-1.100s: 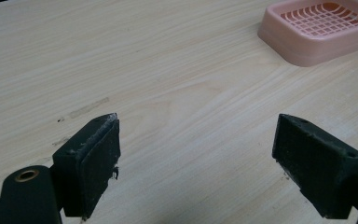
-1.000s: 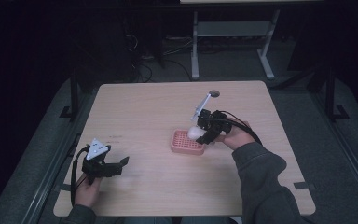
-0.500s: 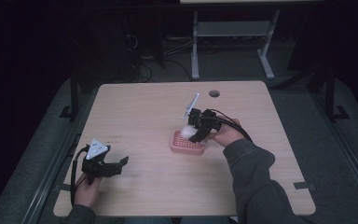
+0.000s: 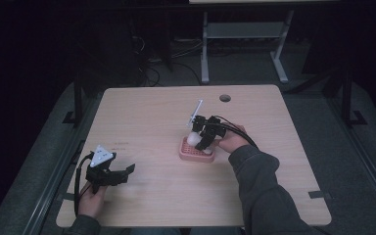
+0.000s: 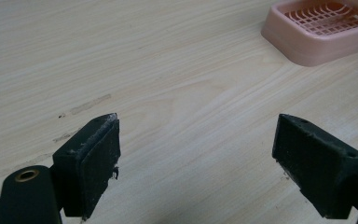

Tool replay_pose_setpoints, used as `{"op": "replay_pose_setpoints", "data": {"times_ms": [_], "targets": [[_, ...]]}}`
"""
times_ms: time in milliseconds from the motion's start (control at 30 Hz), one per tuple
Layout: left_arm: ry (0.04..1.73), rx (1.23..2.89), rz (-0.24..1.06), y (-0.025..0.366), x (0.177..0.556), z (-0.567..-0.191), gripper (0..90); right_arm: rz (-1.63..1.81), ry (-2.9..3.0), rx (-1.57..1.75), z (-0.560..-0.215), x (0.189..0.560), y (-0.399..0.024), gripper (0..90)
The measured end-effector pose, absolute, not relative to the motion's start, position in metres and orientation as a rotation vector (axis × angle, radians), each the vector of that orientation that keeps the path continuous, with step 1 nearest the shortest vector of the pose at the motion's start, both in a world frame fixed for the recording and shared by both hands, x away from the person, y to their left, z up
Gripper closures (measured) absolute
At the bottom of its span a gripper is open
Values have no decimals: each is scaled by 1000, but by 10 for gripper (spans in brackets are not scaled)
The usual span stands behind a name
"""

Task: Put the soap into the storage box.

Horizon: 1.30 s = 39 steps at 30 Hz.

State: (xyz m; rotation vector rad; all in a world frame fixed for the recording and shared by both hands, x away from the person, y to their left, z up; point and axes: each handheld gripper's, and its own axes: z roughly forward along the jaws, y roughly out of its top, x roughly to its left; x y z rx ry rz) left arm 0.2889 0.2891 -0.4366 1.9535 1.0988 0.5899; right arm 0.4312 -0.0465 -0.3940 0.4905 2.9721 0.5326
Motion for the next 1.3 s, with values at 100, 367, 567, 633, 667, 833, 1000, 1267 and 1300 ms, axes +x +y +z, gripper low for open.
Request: {"op": "replay_pose_setpoints", "data": {"times_ms": [100,367,567,633,667,833,1000,1267,1300], "targets": [[1101,1949,588,289,289,-437,147,523,2987,486,-399,433,-43,487],[1102,1954,587,290,289,-436,147,507,3000,487,-406,437,-38,487],[1101,1957,588,290,289,-436,147,506,2994,507,-407,437,-38,485],[1101,1958,587,290,289,-436,147,508,2993,508,-408,437,-38,485],[1101,1958,587,290,289,-436,147,508,2993,505,-409,438,-38,485],[1102,1959,588,291,289,-436,147,486,2989,505,-412,437,-36,484],[1105,1954,587,291,289,-437,147,479,2990,503,-413,438,-34,484],[1104,1959,586,291,290,-437,147,468,2987,495,-415,437,-32,483],[1107,1957,585,291,290,-437,147,467,2987,494,-415,437,-31,483]]}}
